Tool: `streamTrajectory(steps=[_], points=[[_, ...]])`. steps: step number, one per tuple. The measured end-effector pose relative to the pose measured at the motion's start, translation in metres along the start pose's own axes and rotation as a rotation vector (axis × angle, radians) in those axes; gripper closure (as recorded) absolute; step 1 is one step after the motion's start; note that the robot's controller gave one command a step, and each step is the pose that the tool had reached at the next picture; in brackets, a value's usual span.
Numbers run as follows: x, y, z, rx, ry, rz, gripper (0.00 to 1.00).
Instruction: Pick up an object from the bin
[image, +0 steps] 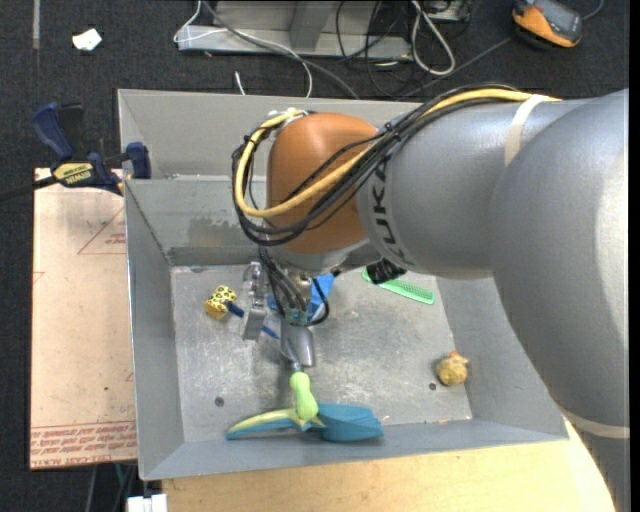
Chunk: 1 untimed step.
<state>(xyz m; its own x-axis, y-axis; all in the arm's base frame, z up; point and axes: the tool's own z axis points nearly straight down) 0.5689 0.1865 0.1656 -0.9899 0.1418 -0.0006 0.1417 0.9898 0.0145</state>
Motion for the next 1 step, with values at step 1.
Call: streamTrajectory(steps=[1], points=[[-0.0001, 0.0005, -0.0381, 0.000, 0.001, 0.000, 1.00]])
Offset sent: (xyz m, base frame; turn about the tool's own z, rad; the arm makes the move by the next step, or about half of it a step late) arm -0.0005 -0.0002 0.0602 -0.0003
